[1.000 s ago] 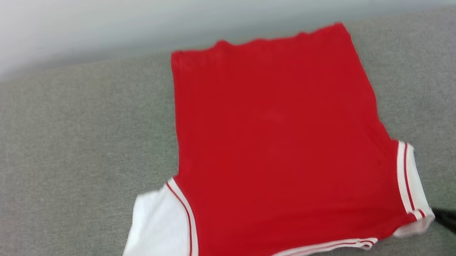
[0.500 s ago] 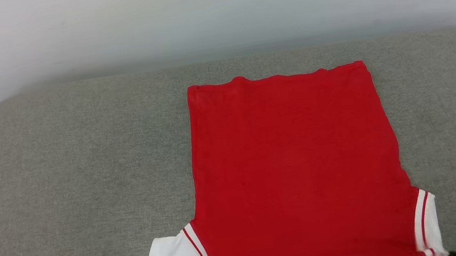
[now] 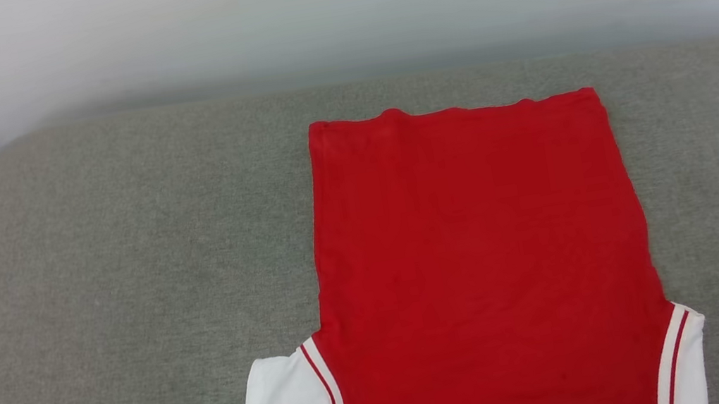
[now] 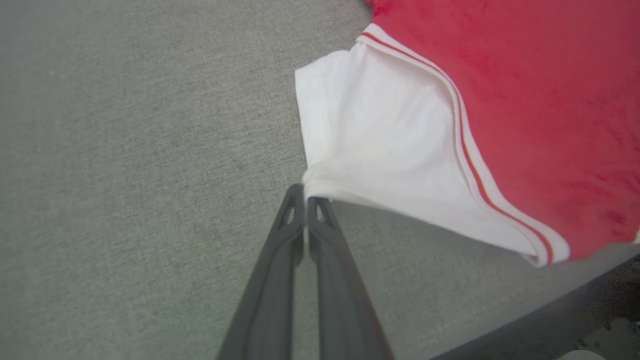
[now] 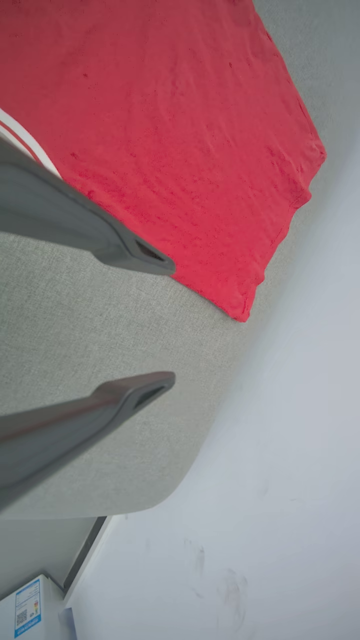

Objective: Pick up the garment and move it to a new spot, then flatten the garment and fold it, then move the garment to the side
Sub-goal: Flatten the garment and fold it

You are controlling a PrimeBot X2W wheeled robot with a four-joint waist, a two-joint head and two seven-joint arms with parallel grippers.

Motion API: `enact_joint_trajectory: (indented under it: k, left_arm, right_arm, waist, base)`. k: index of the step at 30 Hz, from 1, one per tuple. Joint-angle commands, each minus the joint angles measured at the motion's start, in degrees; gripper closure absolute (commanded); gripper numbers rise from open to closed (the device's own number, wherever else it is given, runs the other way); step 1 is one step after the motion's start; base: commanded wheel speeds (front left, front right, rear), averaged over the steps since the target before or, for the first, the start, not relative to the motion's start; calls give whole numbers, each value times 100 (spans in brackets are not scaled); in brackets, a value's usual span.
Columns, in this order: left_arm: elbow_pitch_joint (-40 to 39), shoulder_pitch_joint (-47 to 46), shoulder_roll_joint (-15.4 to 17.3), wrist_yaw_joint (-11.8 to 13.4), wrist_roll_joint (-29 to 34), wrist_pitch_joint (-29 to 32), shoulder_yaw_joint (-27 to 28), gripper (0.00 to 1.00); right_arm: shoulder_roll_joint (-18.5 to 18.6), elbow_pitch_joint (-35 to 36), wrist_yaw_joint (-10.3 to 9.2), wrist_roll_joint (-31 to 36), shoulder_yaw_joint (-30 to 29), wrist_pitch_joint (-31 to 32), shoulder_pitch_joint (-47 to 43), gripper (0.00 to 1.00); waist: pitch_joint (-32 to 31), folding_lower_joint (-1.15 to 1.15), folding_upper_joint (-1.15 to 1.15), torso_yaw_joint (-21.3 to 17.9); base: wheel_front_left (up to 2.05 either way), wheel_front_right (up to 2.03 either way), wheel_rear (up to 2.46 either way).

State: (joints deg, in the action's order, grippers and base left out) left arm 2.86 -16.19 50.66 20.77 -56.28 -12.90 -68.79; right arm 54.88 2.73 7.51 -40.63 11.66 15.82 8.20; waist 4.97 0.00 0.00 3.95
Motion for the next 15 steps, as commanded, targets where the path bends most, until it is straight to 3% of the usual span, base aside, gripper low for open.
enact_joint_trajectory:
  k: [1,10,15]
  left_arm:
    - [-99,-133,-2,74,80,9,24,100]
    - [-511,-706,-213,250,581,87,25,100]
    - [-634,-1010,-368,295,781,34,114,100]
  right_arm:
    - [85,112,-5,-79,-92,284,365,0]
    - [606,-21,-5,-1057,299,3222,2467,0]
    - [735,-270,-5,-995,525,4809,3646,0]
  waist:
    - [169,0,0,110]
    - [1106,0,0,638]
    - [1835,0,0,926]
  base:
    - [0,0,0]
    - [0,0,0]
    - [0,0,0]
